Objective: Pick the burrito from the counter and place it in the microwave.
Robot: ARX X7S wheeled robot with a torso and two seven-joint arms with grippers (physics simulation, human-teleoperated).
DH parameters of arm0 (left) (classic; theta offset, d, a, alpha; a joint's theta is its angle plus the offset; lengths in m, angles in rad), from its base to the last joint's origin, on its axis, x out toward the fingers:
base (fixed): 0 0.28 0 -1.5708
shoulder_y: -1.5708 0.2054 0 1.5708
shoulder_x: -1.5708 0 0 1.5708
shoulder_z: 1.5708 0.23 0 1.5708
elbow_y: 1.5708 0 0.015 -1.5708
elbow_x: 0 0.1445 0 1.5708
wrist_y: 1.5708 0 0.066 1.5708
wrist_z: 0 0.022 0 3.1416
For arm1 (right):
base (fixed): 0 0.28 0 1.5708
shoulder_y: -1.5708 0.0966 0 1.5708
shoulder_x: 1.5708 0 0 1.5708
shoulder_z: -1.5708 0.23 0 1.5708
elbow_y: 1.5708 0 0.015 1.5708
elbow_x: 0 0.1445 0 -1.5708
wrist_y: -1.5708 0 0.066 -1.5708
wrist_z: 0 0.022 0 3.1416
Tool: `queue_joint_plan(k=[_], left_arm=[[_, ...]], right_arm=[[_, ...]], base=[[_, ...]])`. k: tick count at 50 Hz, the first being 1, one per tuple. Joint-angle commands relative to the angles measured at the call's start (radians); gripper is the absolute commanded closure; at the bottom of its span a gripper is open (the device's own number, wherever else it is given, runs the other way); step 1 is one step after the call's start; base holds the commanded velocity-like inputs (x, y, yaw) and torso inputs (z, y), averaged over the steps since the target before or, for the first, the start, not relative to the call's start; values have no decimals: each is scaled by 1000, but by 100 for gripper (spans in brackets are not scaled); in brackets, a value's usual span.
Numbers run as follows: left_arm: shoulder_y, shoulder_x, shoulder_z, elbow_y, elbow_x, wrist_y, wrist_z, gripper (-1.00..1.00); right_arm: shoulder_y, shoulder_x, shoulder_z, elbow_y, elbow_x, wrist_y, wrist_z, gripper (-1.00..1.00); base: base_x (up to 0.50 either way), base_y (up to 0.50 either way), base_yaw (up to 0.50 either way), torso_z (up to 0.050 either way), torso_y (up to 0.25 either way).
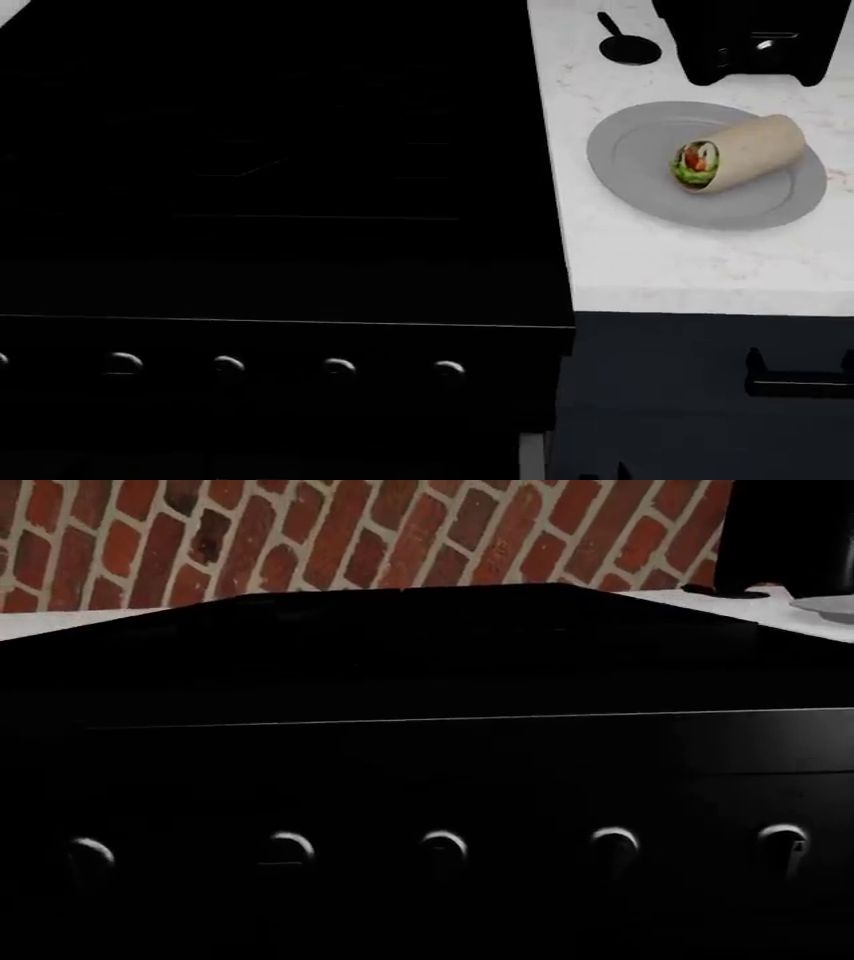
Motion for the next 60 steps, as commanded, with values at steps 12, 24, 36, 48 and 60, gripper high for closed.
queue_joint_plan(k=[12,24,36,48,60], left_arm=[[6,-29,43,20,-12,6,-41,-100],[-6,-34,58,1,-50,18,-42,-100],[5,-70,61,514,-50,-415,-114,-100],[-72,-64,36,900,-113,-859,-166,-100],[-413,-506,186,1053,-951,-886,-952,-100]], right_arm=[[-3,29,-29,-12,29,5,33,-100],[10,41,-49,12,30,-19,46,-100],[-7,108,-30,-462,92,319,75,-100],[80,148,52,-836,214,683,129,-100],[253,459,22,-1039,682,766,569,-100]], base=[[0,0,0,50,0],[0,0,0,47,0],[0,0,0,0,0],[0,0,0,0,0],[0,0,0,0,0]])
